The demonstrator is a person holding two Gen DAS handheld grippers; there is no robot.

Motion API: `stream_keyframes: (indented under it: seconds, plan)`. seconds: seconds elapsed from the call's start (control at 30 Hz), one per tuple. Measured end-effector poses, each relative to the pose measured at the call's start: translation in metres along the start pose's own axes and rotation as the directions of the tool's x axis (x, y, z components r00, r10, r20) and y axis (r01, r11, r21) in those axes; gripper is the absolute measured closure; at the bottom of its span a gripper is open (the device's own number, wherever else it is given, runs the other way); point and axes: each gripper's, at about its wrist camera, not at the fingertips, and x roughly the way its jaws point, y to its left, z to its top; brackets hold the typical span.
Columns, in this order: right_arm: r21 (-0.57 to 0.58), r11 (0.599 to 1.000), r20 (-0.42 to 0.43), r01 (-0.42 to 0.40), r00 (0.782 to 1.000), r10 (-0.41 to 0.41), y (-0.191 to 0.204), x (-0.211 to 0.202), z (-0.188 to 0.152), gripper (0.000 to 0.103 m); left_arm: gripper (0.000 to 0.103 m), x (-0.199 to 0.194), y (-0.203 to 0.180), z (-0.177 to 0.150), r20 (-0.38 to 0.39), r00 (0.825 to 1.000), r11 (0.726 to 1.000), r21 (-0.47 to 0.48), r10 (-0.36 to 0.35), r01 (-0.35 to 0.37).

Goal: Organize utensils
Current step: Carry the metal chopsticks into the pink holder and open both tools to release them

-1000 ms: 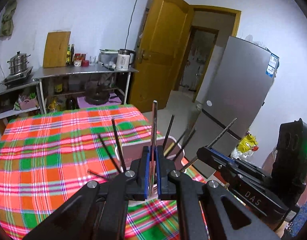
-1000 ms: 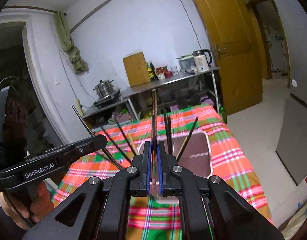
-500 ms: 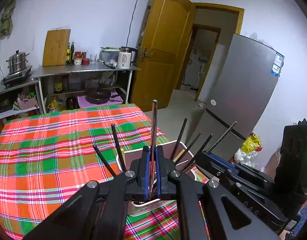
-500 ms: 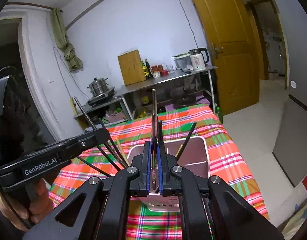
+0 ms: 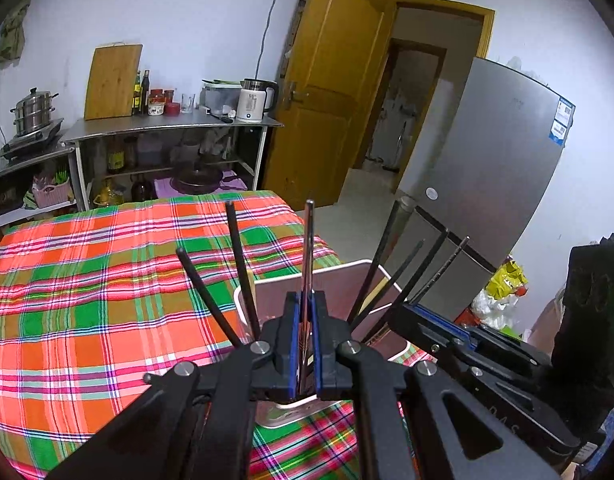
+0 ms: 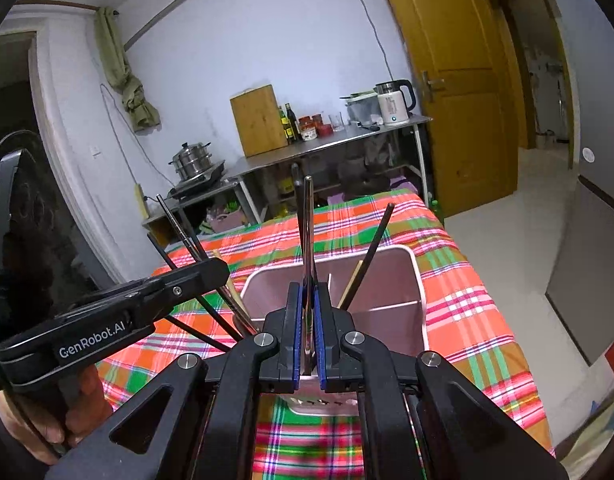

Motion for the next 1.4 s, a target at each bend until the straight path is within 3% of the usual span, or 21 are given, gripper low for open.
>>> stream_keyframes:
  seconds: [0.73, 0.93, 1.17, 1.4]
  plan:
    - [0.028, 1.000, -0.081, -0.004, 0.997, 0.007, -0.010, 0.031, -0.023, 0.097, 0.095, 0.020, 0.011, -0.027, -0.057, 0.998, 1.000, -0.022, 0.012, -0.013]
    - [0.015, 1.000, -0.101, 0.001, 0.995, 0.001, -0.008, 0.035, -0.026, 0.097, 0.091, 0.017, 0.012, -0.029, -0.060, 0.998, 1.000, -0.022, 0.010, -0.012]
    - [-0.003, 1.000, -0.091, 0.008, 0.996, -0.008, -0.002, 0.026, -0.028, 0.092, 0.074, 0.001, 0.006, -0.030, -0.034, 0.999, 1.000, -0.006, 0.011, -0.011]
    - [-0.007, 1.000, -0.072, 0.017, 0.997, -0.017, 0.001, 0.010, -0.031, 0.091, 0.072, -0.012, 0.010, -0.035, -0.023, 0.999, 1.000, -0.012, 0.026, -0.027]
